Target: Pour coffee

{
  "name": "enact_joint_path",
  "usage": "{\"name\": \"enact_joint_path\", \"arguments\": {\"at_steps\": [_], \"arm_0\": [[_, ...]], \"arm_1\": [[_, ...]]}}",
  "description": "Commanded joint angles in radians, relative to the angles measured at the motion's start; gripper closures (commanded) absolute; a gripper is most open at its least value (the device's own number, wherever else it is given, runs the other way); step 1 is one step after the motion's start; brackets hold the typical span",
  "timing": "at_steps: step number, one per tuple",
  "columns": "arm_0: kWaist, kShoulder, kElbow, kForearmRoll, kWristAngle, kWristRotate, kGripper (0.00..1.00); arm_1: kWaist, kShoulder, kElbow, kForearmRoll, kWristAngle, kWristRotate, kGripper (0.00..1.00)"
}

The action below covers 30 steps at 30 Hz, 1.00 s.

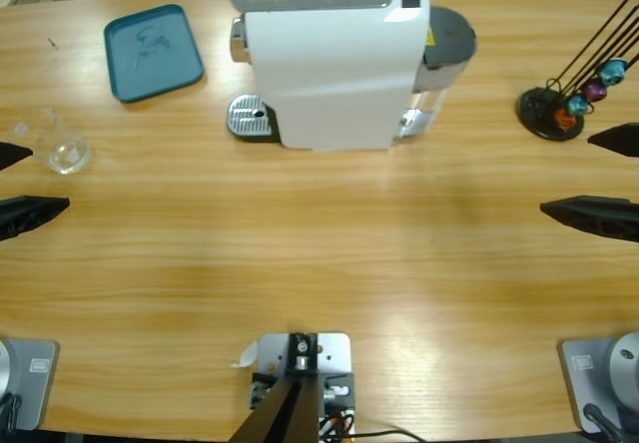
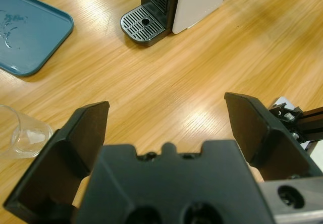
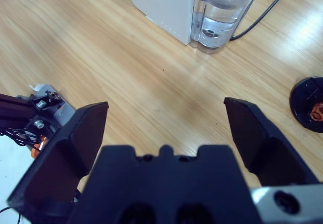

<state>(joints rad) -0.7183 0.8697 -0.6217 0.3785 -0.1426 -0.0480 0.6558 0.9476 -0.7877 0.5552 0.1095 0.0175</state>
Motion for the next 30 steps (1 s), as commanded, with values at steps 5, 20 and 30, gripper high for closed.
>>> {"name": "enact_joint_path", "arguments": {"at_steps": [5, 20, 30], "arm_0": [[-0.009, -0.022, 0.034, -0.012, 0.0, -0.012, 0.0], [0.196, 0.246, -0.253, -0.091, -0.209, -0.419, 0.0], [0.237, 0.586, -0.412, -0.234, -0.347, -0.572, 0.0]], "arm_1": [[-0.005, -0.021, 0.036, -0.011, -0.013, -0.005, 0.0], [-0.005, 0.008, 0.029, -0.009, -0.016, -0.005, 0.0], [-0.005, 0.018, 0.026, -0.007, -0.016, -0.005, 0.0]]}}
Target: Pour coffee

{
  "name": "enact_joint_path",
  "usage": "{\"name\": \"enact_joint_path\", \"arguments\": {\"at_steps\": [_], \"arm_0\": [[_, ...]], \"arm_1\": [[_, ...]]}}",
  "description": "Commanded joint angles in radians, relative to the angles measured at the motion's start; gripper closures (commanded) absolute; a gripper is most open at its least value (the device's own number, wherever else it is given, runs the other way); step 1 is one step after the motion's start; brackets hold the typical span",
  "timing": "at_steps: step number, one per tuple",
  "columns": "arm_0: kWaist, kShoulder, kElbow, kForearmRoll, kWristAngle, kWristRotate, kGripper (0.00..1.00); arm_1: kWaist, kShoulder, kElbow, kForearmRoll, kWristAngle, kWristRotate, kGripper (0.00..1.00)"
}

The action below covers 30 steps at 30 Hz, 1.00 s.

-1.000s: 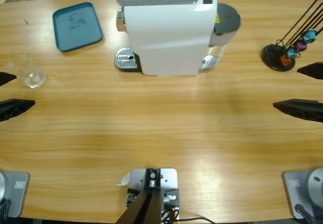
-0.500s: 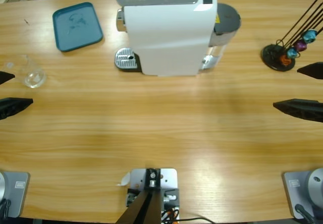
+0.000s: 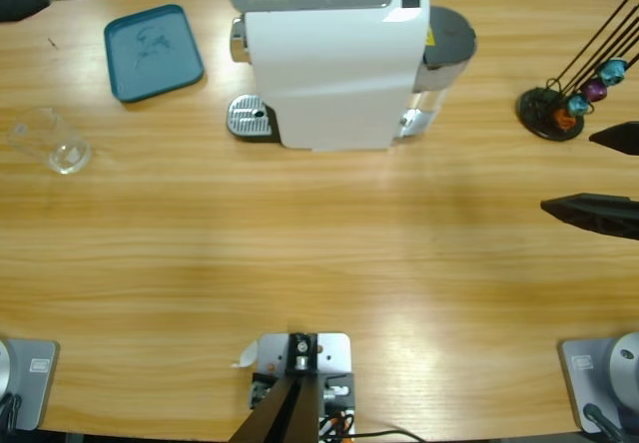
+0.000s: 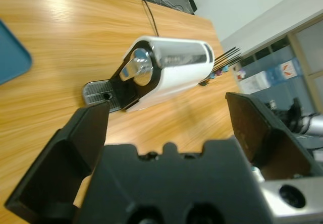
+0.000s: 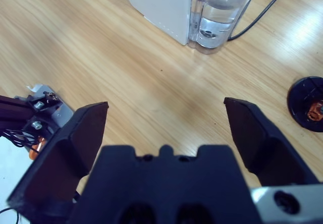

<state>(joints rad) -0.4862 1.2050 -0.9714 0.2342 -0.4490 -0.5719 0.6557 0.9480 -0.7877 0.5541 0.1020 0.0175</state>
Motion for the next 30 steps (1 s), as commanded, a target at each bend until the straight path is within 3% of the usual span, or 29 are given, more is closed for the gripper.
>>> {"name": "enact_joint_path", "arguments": {"at_steps": [1, 7, 14, 17, 23, 26, 30], "arm_0": [[0.001, 0.281, -0.067, -0.111, -0.041, -0.049, 0.0], [-0.004, 0.463, -0.125, -0.219, -0.173, -0.096, 0.0], [-0.018, 0.523, -0.137, -0.222, -0.181, -0.102, 0.004], [-0.031, 0.535, -0.153, -0.223, -0.186, -0.106, 0.076], [-0.057, 0.586, -0.18, -0.25, -0.207, -0.127, 0.119], [-0.066, 0.596, -0.191, -0.251, -0.209, -0.134, 0.195], [-0.065, 0.57, -0.182, -0.25, -0.199, -0.144, 0.409]], "arm_1": [[-0.005, 0.022, 0.025, -0.005, -0.01, -0.005, 0.0], [-0.005, 0.031, 0.033, -0.022, 0.004, -0.016, 0.0], [-0.005, 0.032, 0.03, -0.017, -0.002, -0.013, 0.0], [-0.005, 0.036, 0.028, -0.017, -0.007, -0.011, 0.0], [-0.005, 0.039, 0.027, -0.016, -0.008, -0.011, 0.0], [-0.005, 0.044, 0.027, -0.016, -0.008, -0.01, 0.0], [-0.005, 0.044, 0.026, -0.016, -0.008, -0.01, 0.0]]}}
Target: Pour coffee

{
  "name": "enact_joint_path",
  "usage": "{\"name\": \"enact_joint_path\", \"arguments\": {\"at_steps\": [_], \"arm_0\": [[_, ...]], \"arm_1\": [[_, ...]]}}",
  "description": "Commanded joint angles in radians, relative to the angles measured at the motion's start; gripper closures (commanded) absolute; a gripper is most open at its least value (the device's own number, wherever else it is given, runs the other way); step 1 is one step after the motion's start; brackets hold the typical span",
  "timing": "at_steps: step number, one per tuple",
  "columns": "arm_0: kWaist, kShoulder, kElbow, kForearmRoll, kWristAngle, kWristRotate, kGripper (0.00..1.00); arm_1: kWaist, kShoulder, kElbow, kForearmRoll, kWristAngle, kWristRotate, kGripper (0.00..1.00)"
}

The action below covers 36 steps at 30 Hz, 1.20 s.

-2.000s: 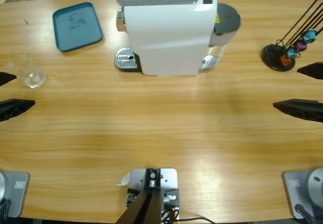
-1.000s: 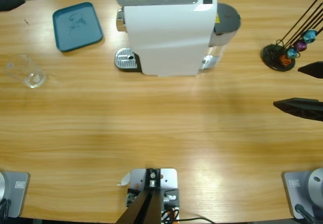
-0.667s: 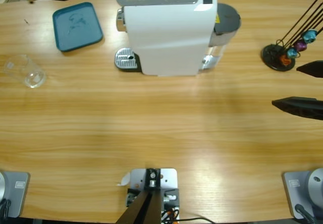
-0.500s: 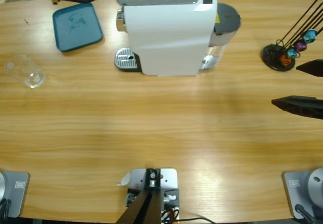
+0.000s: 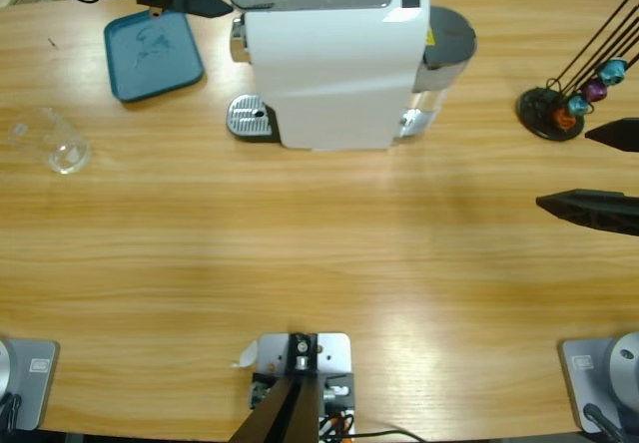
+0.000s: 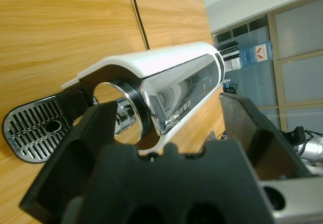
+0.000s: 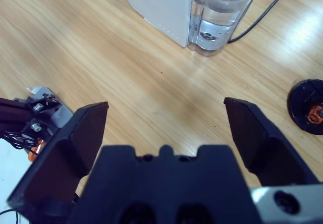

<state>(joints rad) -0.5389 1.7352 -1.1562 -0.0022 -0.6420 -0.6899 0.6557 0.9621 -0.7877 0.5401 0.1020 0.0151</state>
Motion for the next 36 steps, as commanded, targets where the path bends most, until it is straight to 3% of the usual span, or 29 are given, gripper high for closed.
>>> {"name": "enact_joint_path", "arguments": {"at_steps": [1, 2, 7, 9, 13, 14, 16, 17, 24, 35, 36], "arm_0": [[-0.012, 0.03, 0.008, -0.013, -0.003, -0.028, 0.473], [-0.012, 0.022, 0.014, -0.013, -0.001, -0.03, 0.515], [-0.013, 0.009, 0.02, -0.012, -0.001, -0.076, 0.545], [-0.013, 0.0, 0.023, -0.013, 0.007, -0.089, 0.747], [-0.013, -0.032, 0.027, -0.008, 0.03, -0.121, 0.765], [-0.013, -0.038, 0.028, -0.005, 0.036, -0.122, 0.805], [-0.013, -0.048, 0.035, -0.004, 0.046, -0.122, 0.987], [-0.013, -0.048, 0.037, -0.005, 0.046, -0.124, 1.0], [-0.019, -0.028, 0.023, -0.08, -0.026, -0.151, 1.0], [-0.088, -0.101, -0.221, -0.098, 0.026, -0.165, 1.0], [-0.099, -0.107, -0.246, -0.097, 0.028, -0.137, 0.769]], "arm_1": [[-0.005, 0.03, 0.025, -0.002, -0.008, -0.007, 0.0], [-0.005, 0.03, 0.026, -0.002, -0.008, -0.007, 0.0], [-0.005, 0.033, 0.026, -0.002, -0.014, -0.007, 0.0], [-0.005, 0.037, 0.027, -0.004, -0.016, -0.007, 0.0], [-0.005, 0.047, 0.027, -0.008, -0.022, -0.007, 0.0], [-0.005, 0.047, 0.027, -0.008, -0.022, -0.008, 0.0], [-0.005, 0.046, 0.027, -0.008, -0.022, -0.007, 0.0], [-0.005, 0.045, 0.027, -0.008, -0.022, -0.007, 0.0], [-0.005, 0.043, 0.027, -0.008, -0.022, -0.007, 0.0], [-0.021, 0.034, 0.03, -0.008, -0.062, 0.011, 0.0], [-0.032, 0.026, 0.031, -0.006, -0.07, 0.014, 0.0]]}}
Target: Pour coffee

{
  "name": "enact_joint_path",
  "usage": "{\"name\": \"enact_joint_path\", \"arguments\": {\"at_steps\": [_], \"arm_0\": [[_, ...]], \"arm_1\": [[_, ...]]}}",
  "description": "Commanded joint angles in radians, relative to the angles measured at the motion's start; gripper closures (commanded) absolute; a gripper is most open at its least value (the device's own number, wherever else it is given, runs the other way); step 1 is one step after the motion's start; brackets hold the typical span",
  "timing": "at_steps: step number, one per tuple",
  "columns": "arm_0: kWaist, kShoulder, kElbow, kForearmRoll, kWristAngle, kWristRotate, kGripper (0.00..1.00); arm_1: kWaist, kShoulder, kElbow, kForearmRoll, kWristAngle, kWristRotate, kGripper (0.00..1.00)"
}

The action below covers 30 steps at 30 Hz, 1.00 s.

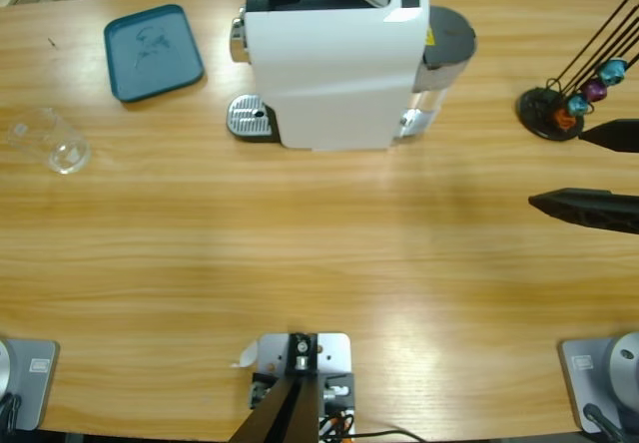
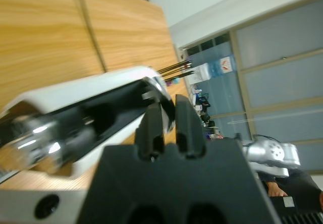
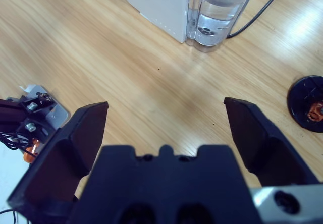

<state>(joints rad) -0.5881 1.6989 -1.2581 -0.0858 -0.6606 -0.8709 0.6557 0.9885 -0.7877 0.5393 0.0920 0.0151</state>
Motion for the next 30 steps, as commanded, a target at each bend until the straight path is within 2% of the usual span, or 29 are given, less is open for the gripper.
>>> {"name": "enact_joint_path", "arguments": {"at_steps": [1, 2, 6, 8, 10, 12, 13, 15, 16, 18, 22, 24, 26, 30], "arm_0": [[-0.059, -0.081, -0.168, 0.0, 0.031, 0.109, 0.4], [-0.071, -0.102, -0.175, 0.022, 0.028, 0.217, 0.277], [-0.118, -0.154, -0.153, 0.179, 0.083, 0.621, 0.276], [-0.179, -0.172, -0.149, 0.325, 0.265, 0.814, 0.272], [-0.252, -0.171, -0.131, 0.453, 0.486, 1.007, 0.269], [-0.283, -0.174, -0.066, 0.482, 0.597, 1.117, 0.27], [-0.285, -0.183, -0.031, 0.48, 0.603, 1.143, 0.267], [-0.284, -0.212, 0.048, 0.474, 0.62, 1.159, 0.146], [-0.285, -0.232, 0.087, 0.474, 0.625, 1.163, 0.109], [-0.285, -0.28, 0.175, 0.471, 0.651, 1.149, 0.032], [-0.285, -0.422, 0.388, 0.447, 0.652, 1.073, 0.032], [-0.285, -0.495, 0.488, 0.406, 0.674, 1.072, 0.032], [-0.285, -0.545, 0.556, 0.384, 0.691, 1.072, 0.032], [-0.285, -0.592, 0.63, 0.384, 0.712, 1.035, 0.032]], "arm_1": [[-0.041, -0.005, 0.029, 0.0, -0.077, 0.02, 0.0], [-0.053, -0.002, 0.027, 0.002, -0.105, 0.032, 0.0], [-0.069, 0.06, 0.025, -0.024, -0.3, 0.106, 0.0], [-0.079, 0.082, 0.035, -0.059, -0.382, 0.124, 0.0], [-0.095, 0.101, 0.049, -0.094, -0.421, 0.126, 0.0], [-0.12, 0.115, 0.053, -0.1, -0.423, 0.128, 0.0], [-0.134, 0.113, 0.057, -0.1, -0.421, 0.128, 0.0], [-0.172, 0.086, 0.079, -0.109, -0.417, 0.161, 0.01], [-0.2, 0.074, 0.105, -0.143, -0.403, 0.193, 0.057], [-0.226, 0.078, 0.135, -0.178, -0.385, 0.204, 0.021], [-0.269, 0.124, 0.177, -0.273, -0.46, 0.203, 0.016], [-0.332, 0.153, 0.197, -0.34, -0.443, 0.194, 0.162], [-0.355, 0.219, 0.192, -0.372, -0.408, 0.18, 0.183], [-0.36, 0.328, 0.237, -0.509, -0.403, 0.177, 0.18]]}}
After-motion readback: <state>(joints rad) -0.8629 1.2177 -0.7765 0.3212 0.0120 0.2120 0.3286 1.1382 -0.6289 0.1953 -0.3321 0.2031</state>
